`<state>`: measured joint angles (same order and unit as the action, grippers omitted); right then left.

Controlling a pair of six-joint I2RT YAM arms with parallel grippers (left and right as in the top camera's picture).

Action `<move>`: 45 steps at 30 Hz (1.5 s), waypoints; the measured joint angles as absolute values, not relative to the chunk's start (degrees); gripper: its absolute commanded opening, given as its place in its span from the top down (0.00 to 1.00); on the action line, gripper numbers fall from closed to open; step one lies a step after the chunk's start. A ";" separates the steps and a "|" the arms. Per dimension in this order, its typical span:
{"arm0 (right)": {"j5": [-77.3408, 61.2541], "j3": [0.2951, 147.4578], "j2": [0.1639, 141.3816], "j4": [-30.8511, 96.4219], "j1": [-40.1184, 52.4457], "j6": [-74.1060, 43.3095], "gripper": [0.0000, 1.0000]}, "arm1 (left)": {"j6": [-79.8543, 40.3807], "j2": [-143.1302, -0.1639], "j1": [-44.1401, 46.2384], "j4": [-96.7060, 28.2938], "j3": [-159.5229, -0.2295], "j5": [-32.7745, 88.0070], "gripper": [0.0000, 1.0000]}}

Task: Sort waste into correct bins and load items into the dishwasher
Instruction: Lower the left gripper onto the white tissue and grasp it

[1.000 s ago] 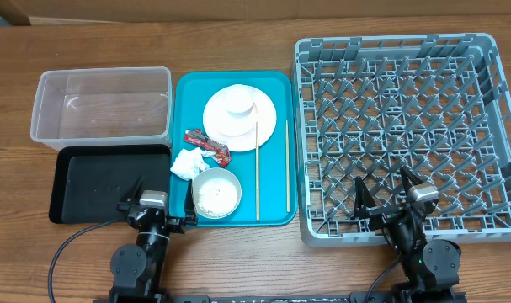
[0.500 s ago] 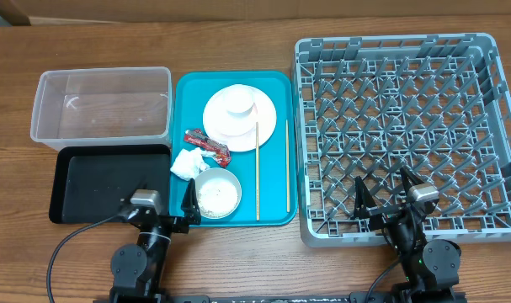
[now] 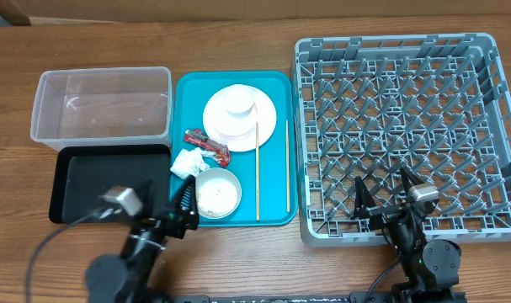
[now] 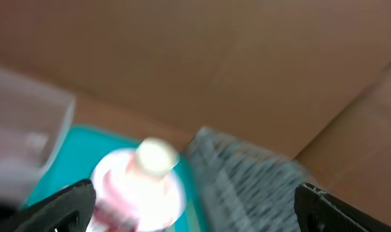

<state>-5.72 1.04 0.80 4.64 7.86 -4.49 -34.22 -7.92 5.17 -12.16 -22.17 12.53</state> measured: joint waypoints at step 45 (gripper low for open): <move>-5.74 1.04 0.84 4.67 7.86 -4.49 0.00 | -29.30 -86.98 5.17 -71.53 -77.30 3.75 0.21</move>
<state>-5.74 1.04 0.84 4.67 7.86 -4.49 -29.30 -86.98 5.17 -71.53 -77.30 3.75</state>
